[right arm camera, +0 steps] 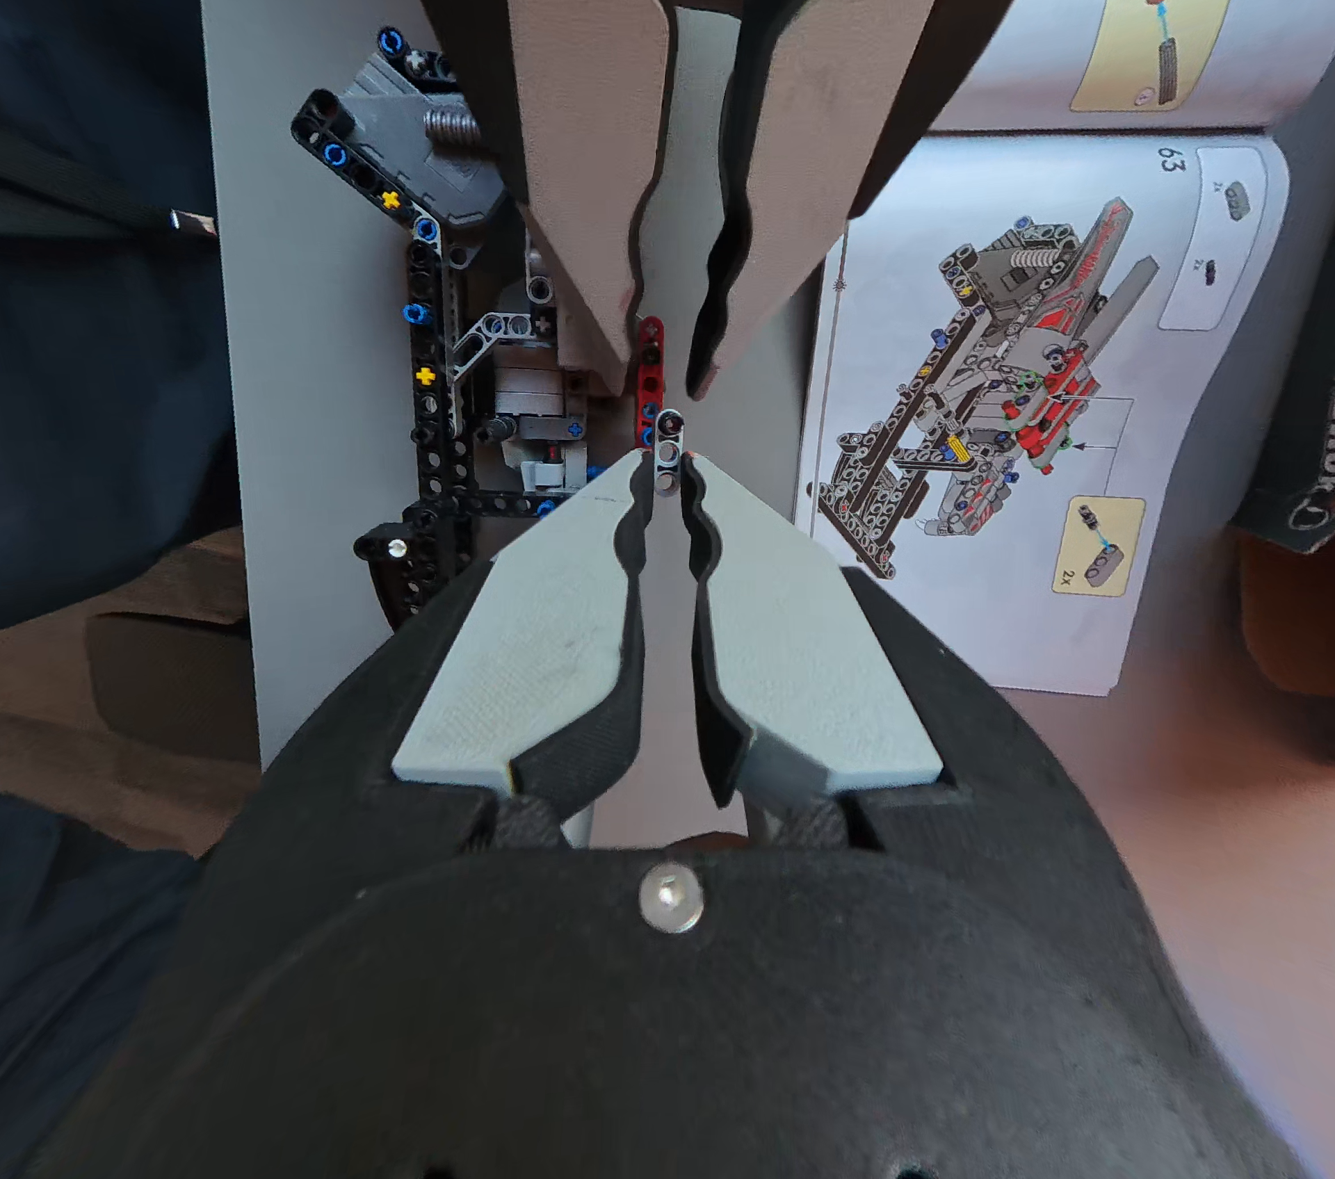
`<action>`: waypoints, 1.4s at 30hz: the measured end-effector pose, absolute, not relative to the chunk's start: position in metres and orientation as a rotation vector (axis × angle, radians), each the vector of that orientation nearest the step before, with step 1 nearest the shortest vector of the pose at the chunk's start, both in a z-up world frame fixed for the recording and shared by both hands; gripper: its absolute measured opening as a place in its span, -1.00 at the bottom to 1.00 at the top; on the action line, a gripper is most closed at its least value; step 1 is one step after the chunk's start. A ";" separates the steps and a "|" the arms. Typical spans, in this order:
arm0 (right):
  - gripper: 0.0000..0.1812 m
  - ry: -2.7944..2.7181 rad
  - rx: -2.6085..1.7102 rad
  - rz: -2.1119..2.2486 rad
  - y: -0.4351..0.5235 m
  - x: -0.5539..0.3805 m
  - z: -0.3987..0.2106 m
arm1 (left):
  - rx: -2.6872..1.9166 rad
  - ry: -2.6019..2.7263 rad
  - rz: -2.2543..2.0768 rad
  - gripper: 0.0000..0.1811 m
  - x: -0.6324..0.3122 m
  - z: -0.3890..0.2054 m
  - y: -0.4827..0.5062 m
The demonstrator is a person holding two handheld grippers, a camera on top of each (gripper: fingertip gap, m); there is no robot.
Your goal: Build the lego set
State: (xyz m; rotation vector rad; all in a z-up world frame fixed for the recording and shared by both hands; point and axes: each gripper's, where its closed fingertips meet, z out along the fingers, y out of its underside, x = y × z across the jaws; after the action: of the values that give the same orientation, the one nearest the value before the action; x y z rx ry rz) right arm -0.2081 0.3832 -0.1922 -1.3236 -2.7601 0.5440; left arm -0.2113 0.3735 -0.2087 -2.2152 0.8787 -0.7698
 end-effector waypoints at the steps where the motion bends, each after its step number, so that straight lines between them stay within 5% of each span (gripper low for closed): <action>1: -0.95 -2.768 -1.325 0.541 0.383 -0.207 -0.193 | -2.222 0.883 -0.774 -0.84 -0.210 -0.209 0.374; 6: -0.95 -2.773 -1.327 0.551 0.381 -0.206 -0.195 | -2.259 0.918 -0.782 -0.95 -0.207 -0.216 0.374; 42: -0.95 -2.596 -1.287 0.839 0.381 -0.209 -0.195 | -2.098 0.856 -0.721 -0.87 -0.206 -0.194 0.387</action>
State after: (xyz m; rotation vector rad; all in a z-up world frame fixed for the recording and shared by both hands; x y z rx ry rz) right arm -0.2092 0.3815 -0.1950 -1.2874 -2.5961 0.8387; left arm -0.2064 0.3871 -0.1940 -2.0982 0.8564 -0.7209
